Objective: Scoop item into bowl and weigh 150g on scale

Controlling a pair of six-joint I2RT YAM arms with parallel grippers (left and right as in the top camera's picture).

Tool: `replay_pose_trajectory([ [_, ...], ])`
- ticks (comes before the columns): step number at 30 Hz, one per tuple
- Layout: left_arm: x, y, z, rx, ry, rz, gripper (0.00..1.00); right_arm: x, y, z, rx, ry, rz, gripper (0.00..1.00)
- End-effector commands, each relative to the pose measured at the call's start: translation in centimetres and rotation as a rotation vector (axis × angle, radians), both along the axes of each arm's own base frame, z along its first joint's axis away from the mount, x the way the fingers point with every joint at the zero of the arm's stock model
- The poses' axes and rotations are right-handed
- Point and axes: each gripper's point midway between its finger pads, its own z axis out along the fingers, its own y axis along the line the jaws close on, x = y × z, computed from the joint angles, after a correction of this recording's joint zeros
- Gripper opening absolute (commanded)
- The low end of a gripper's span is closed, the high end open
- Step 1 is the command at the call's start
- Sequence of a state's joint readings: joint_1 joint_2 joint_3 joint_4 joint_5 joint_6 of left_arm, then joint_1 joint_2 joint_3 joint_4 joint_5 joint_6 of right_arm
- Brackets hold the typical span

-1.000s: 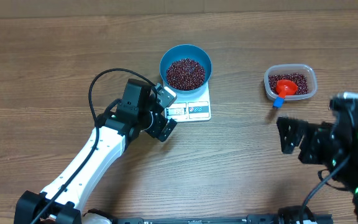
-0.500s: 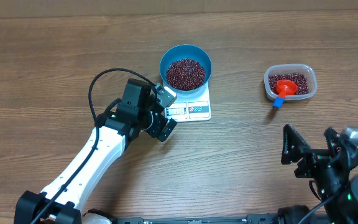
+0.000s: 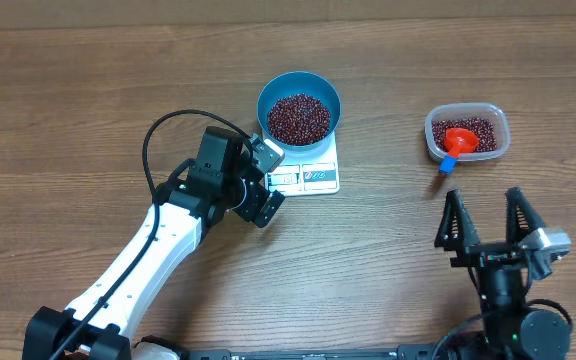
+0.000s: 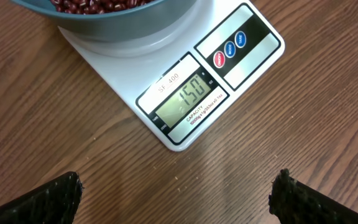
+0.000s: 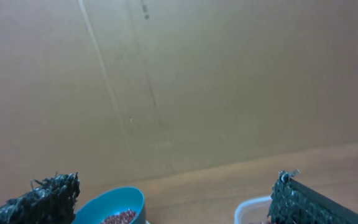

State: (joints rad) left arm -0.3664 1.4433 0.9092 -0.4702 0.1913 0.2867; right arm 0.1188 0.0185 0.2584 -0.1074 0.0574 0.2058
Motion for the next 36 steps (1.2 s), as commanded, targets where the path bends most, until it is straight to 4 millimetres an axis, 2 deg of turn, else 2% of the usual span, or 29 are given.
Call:
replay_pose_trajectory([
  [1,-0.2,-0.1,-0.4,-0.008,0.015,-0.001,1.00,0.6,0.1,-1.1,0.010,-0.034,0.000,1.00],
  [10,-0.2,-0.1,-0.4,-0.008,0.015,-0.001,1.00,1.1,0.3,-2.3,0.021,-0.125,0.004,1.00],
  [12,-0.2,-0.1,-0.4,-0.008,0.015,-0.001,1.00,1.4,0.3,-3.2,0.020,-0.114,0.005,1.00],
  [18,-0.2,-0.1,-0.4,-0.008,0.015,-0.001,0.99,1.5,0.9,-3.6,0.018,-0.095,0.029,1.00],
  [24,-0.2,-0.1,-0.4,-0.008,0.015,-0.001,1.00,2.1,1.0,-6.6,0.003,0.028,0.023,1.00],
  [29,-0.2,-0.1,-0.4,-0.008,0.015,-0.001,1.00,2.4,1.1,-10.9,-0.024,0.202,0.028,1.00],
  [36,-0.2,-0.1,-0.4,-0.008,0.015,-0.001,1.00,2.4,1.1,-10.9,-0.024,0.203,0.028,1.00],
])
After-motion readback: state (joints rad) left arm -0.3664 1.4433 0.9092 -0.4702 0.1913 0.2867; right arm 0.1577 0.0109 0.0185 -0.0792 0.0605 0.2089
